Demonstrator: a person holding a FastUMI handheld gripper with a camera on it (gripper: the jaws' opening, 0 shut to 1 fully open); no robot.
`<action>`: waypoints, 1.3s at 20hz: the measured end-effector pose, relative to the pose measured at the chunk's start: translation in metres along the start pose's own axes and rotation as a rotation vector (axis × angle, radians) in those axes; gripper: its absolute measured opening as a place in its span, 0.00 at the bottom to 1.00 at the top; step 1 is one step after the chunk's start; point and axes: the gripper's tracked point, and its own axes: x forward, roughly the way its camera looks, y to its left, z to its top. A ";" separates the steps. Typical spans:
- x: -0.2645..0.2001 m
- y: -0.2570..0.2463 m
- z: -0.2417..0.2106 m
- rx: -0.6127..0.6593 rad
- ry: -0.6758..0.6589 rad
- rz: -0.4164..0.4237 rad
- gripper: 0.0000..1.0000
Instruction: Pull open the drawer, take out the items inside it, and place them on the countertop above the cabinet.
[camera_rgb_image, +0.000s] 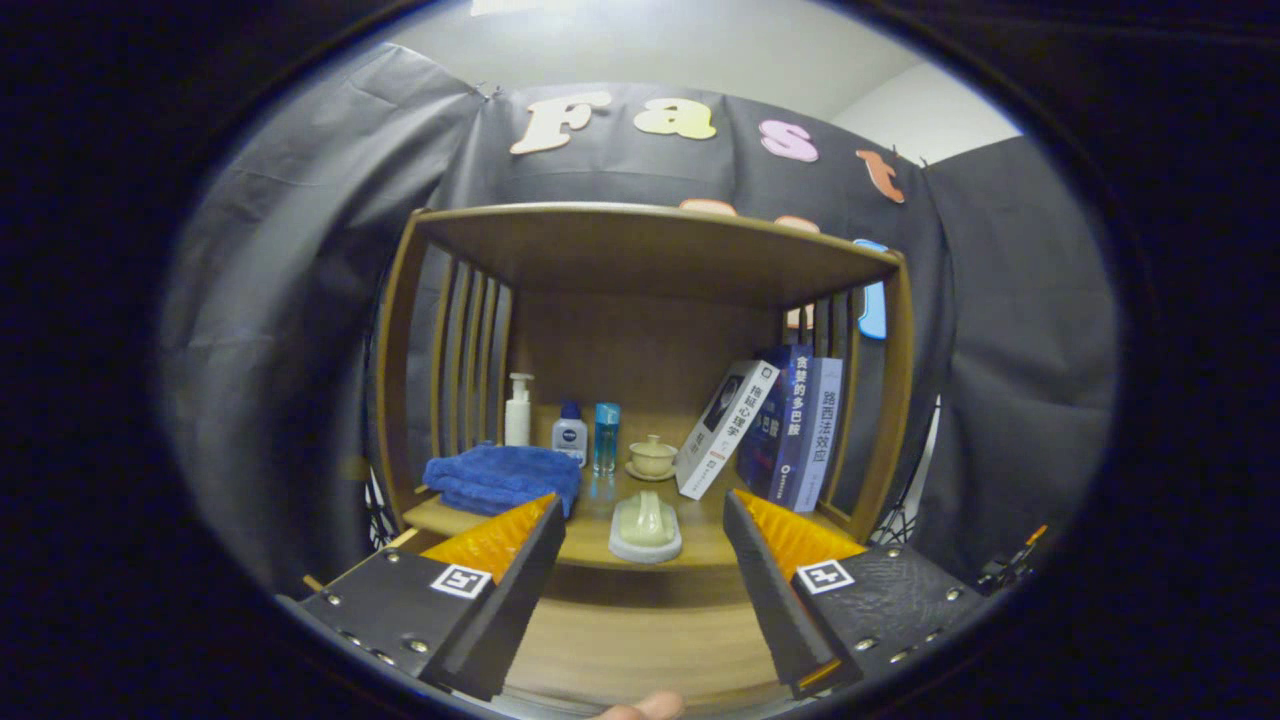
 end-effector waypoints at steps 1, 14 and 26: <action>-0.012 0.003 -0.003 -0.009 -0.005 0.007 0.95; -0.086 0.012 -0.126 0.116 0.126 0.014 0.96; -0.068 0.006 -0.173 0.186 0.176 -0.017 0.95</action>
